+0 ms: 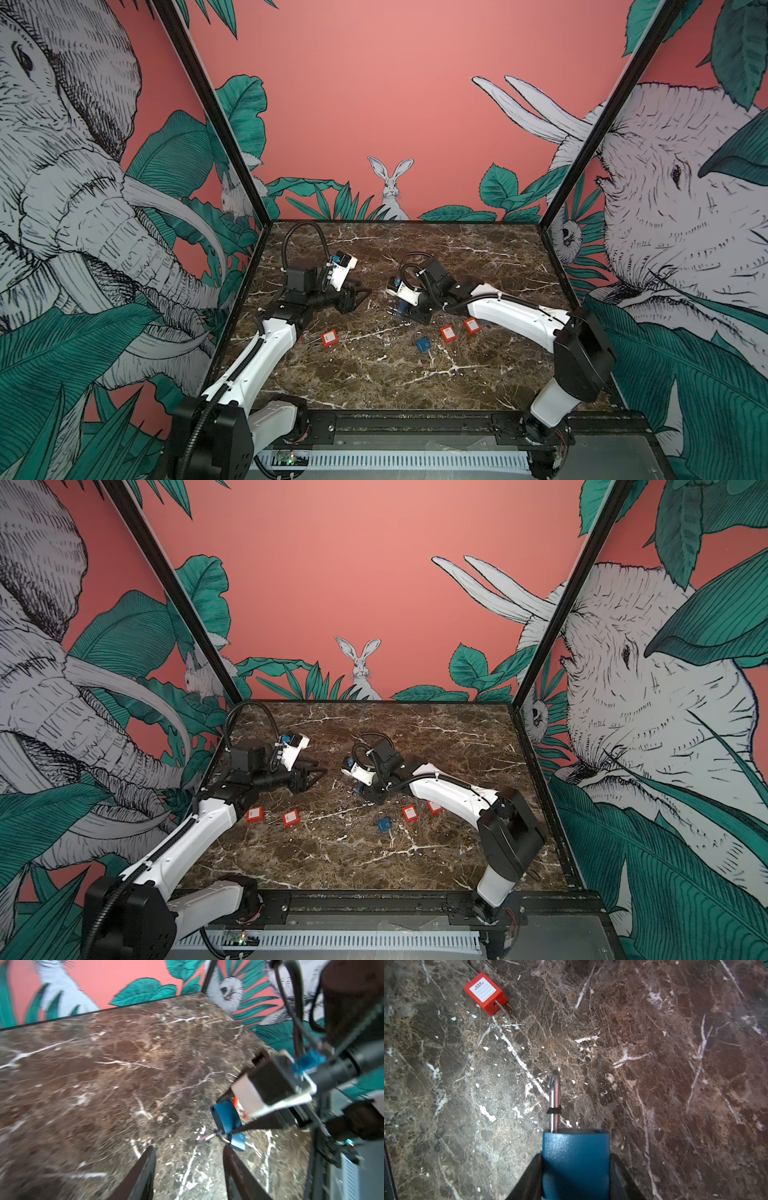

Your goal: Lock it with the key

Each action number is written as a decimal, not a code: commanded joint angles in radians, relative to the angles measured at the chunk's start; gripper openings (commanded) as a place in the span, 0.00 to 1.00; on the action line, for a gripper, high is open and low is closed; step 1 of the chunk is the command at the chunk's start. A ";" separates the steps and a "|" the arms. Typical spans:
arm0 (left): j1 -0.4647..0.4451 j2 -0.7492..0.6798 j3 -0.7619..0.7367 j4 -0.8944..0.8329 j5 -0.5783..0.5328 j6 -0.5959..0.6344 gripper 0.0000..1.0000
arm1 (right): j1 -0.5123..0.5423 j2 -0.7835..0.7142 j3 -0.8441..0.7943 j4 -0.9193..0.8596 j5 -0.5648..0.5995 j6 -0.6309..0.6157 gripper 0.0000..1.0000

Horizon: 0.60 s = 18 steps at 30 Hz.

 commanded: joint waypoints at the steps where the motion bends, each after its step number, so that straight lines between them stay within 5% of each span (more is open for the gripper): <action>1: 0.002 0.011 -0.025 0.054 0.209 0.079 0.54 | -0.010 -0.082 -0.003 -0.043 -0.072 -0.069 0.26; 10: -0.114 -0.046 -0.090 0.036 0.197 0.351 0.57 | -0.041 -0.192 -0.004 -0.103 -0.241 -0.075 0.26; 18: -0.150 -0.027 -0.070 0.017 0.200 0.422 0.54 | -0.041 -0.221 -0.017 -0.107 -0.298 -0.046 0.25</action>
